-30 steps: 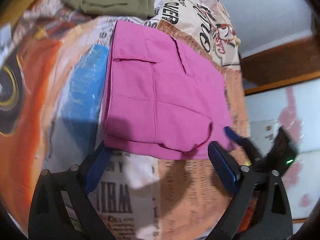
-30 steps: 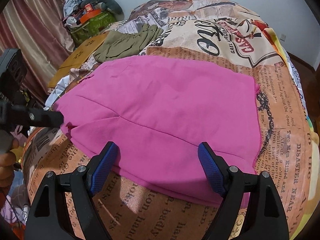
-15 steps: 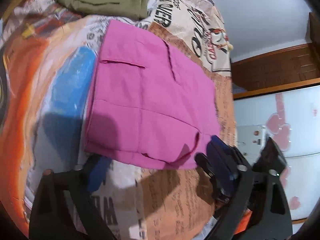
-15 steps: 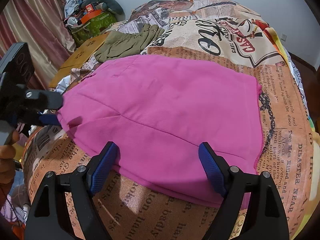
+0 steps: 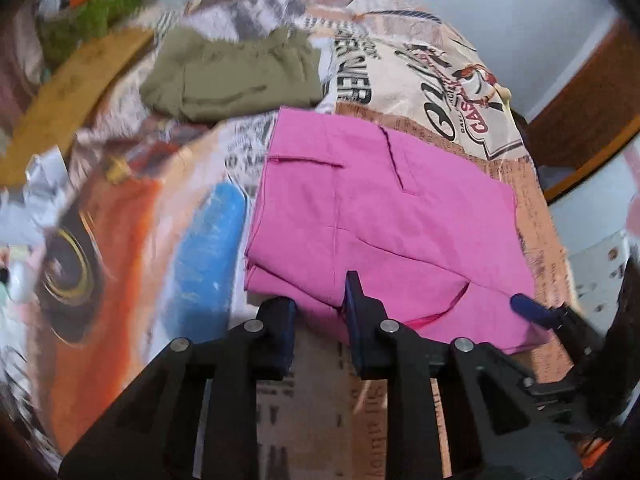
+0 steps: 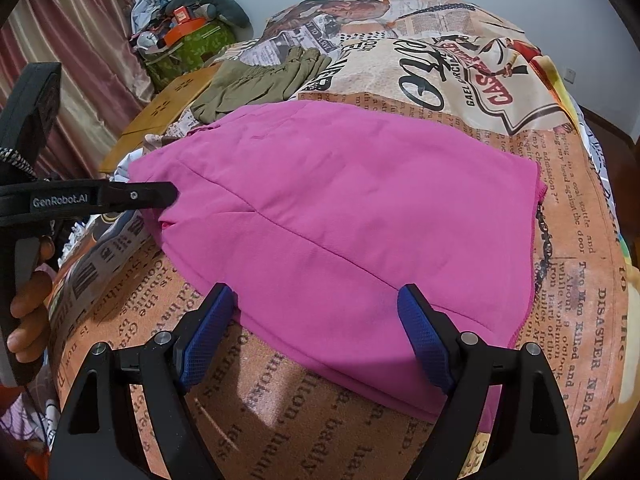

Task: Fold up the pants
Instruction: 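Grasp the trousers' leg end with the left gripper, then lift the leg end with the left gripper and fold it over the trousers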

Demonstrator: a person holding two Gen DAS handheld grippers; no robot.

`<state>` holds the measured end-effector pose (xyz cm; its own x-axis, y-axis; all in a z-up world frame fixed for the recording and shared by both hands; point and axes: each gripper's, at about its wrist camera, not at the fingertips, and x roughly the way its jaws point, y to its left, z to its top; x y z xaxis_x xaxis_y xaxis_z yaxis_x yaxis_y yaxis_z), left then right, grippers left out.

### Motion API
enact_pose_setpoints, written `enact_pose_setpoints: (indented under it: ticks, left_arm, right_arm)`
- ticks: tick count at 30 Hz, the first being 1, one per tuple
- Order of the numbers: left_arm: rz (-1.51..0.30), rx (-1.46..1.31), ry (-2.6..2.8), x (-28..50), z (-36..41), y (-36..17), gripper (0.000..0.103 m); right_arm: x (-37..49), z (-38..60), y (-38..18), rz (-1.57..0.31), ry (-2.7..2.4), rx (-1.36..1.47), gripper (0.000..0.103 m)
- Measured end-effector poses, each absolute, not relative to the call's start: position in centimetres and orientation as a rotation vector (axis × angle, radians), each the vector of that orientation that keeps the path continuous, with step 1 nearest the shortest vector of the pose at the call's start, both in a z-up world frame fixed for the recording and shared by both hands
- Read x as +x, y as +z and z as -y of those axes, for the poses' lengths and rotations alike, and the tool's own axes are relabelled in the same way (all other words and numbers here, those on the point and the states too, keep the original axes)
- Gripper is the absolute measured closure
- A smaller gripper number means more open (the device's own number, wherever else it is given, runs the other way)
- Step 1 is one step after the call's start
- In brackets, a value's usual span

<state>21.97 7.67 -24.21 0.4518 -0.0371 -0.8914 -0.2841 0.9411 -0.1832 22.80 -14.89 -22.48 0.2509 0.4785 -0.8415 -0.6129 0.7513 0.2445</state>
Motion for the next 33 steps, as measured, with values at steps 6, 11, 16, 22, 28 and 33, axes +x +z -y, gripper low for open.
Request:
enact_pose_setpoints:
  ticks: [6, 11, 16, 22, 28, 33]
  left_arm:
    - [-1.065, -0.170, 0.196, 20.4, -7.9, -23.6, 0.083]
    - [-1.062, -0.143, 0.272, 18.6, -9.9, -23.6, 0.083]
    - [-0.990, -0.080, 0.311, 17.0, -10.7, -22.1, 0.084]
    - [-0.891, 0.007, 0.298, 17.3, -8.9, -18.8, 0.087]
    - [-0.802, 0.072, 0.205, 19.0, -6.0, -14.9, 0.089]
    - [-0.772, 0.065, 0.101, 20.3, -3.7, -12.5, 0.091]
  right_arm:
    - [22.5, 14.5, -22.2, -1.084, 0.766, -0.155, 0.022]
    - [22.2, 14.0, -21.7, -1.072, 0.784, -0.165, 0.022]
    - [22.3, 13.8, -21.9, -1.071, 0.778, -0.180, 0.022]
    - [22.3, 14.0, -22.0, -1.072, 0.774, -0.170, 0.022]
    - [22.2, 14.1, -22.1, -1.073, 0.776, -0.163, 0.022]
    - [22.2, 14.2, -22.3, -1.077, 0.783, -0.147, 0.021]
